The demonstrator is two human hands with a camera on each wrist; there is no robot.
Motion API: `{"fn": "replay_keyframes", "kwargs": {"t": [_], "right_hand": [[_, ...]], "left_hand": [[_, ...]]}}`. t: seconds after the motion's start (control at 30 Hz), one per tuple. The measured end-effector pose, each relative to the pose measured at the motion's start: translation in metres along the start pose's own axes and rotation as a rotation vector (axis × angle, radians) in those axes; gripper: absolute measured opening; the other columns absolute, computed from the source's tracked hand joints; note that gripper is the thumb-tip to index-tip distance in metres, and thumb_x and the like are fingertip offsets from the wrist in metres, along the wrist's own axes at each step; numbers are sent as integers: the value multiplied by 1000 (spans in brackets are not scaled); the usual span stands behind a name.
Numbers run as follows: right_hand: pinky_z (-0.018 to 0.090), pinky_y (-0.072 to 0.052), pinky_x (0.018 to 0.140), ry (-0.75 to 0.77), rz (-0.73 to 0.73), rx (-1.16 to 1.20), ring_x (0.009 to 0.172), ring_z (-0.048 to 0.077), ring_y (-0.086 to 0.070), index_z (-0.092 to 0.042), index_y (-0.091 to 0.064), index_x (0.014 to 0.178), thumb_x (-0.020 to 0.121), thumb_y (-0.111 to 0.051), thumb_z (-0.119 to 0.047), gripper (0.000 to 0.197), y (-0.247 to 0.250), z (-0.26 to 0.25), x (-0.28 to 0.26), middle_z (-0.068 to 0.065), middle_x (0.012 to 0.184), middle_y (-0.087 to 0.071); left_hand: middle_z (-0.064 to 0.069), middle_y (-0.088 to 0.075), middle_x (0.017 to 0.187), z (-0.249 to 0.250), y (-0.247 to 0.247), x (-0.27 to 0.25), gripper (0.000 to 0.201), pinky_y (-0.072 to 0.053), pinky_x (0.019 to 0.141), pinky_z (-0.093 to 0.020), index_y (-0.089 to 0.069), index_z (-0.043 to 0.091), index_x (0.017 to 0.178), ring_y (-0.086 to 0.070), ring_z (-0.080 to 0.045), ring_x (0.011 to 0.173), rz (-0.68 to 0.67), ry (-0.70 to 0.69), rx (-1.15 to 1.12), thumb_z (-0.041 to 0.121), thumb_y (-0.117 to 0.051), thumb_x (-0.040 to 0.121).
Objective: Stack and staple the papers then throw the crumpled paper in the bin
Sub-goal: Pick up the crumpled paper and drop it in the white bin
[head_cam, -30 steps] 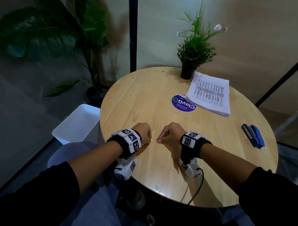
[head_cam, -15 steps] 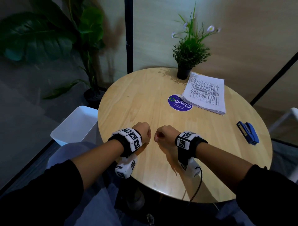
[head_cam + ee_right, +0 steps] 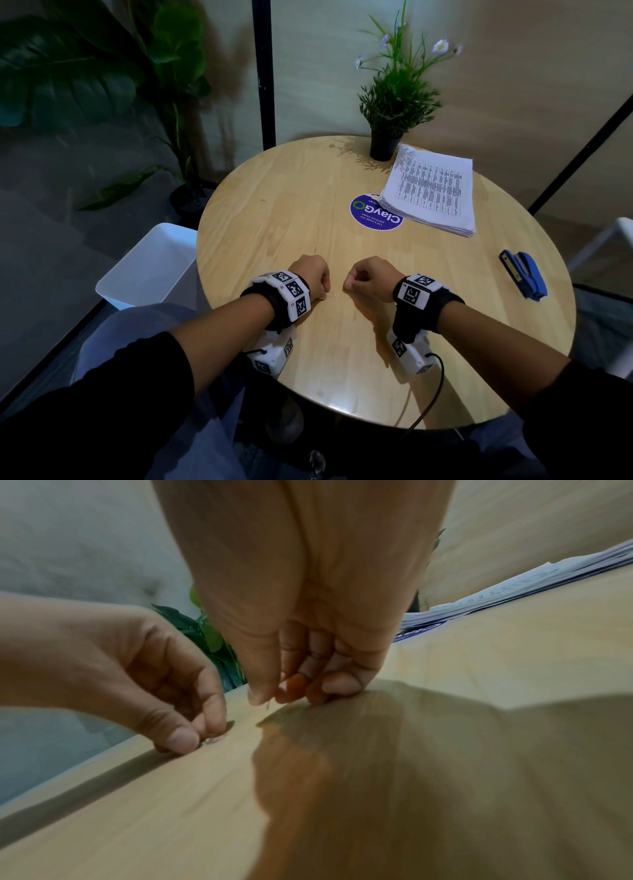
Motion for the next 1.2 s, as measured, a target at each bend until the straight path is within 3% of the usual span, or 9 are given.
{"fn": "replay_keyframes", "kwargs": {"t": [0.17, 0.27, 0.4, 0.53, 0.7, 0.8, 1.0, 1.2], "right_hand": [[16, -40, 63, -6, -8, -5, 65, 0, -52, -18, -65, 76, 85, -62, -18, 10, -4, -1, 3, -10, 70, -60], [15, -39, 63, -5, -13, 1, 68, 3, -54, -11, -69, 85, 86, -62, -17, 10, -3, -1, 1, -4, 78, -63], [21, -42, 72, -16, 12, 25, 77, 10, -56, -8, -70, 87, 85, -64, -19, 12, 0, 1, 1, 5, 90, -70], [13, -41, 65, -26, 16, 16, 75, 8, -55, -9, -70, 86, 85, -64, -19, 12, 1, 3, 0, 1, 84, -66], [17, -41, 66, -28, 23, 14, 79, 11, -55, -7, -70, 88, 86, -63, -18, 13, 5, 6, -3, 4, 92, -69], [14, -39, 63, -31, 26, 7, 81, 11, -55, -7, -70, 88, 87, -62, -17, 13, 6, 6, -5, 2, 90, -66], [19, -39, 70, -37, 38, 1, 82, 11, -54, -7, -70, 90, 88, -61, -17, 13, 7, 4, -7, 3, 92, -67], [24, -40, 76, -43, 50, 7, 83, 13, -54, -6, -70, 90, 89, -59, -14, 14, 12, 4, -12, 1, 88, -62]], "left_hand": [[-10, -73, 99, 7, 2, 1, 17, -52, 87, -29, -72, 8, 93, -67, -24, 97, 26, -21, -49, 1, -67, 79], [-9, -70, 103, 5, 1, -1, 20, -51, 85, -32, -67, 9, 98, -64, -26, 99, 54, 5, -57, 6, -69, 78], [-8, -69, 102, 3, -6, -2, 28, -50, 82, -33, -68, 10, 97, -64, -26, 98, 70, 40, -32, 20, -78, 73], [-9, -71, 101, 6, -4, 2, 24, -48, 79, -28, -73, 11, 95, -66, -25, 96, 75, 25, -51, 15, -78, 73], [-7, -74, 97, 7, -4, 4, 19, -43, 73, -23, -75, 12, 91, -67, -22, 94, 51, 16, -32, 14, -77, 73], [-8, -74, 96, 7, -6, 5, 14, -42, 72, -23, -75, 11, 89, -67, -23, 94, 51, 6, -2, 13, -75, 75], [-12, -72, 101, 13, -10, 3, 12, -46, 77, -28, -73, 7, 92, -66, -28, 96, 43, -10, 98, 9, -67, 82], [-22, -63, 111, 26, -19, 1, 23, -50, 89, -39, -63, -2, 103, -61, -37, 102, 2, -80, 379, -5, -47, 86]]}}
Point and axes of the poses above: each hand's wrist, its own x-axis towards the middle knuckle, its own y-axis out of the back of the hand, z = x × y, the point moved 8 cm from there along x, towards the middle knuckle
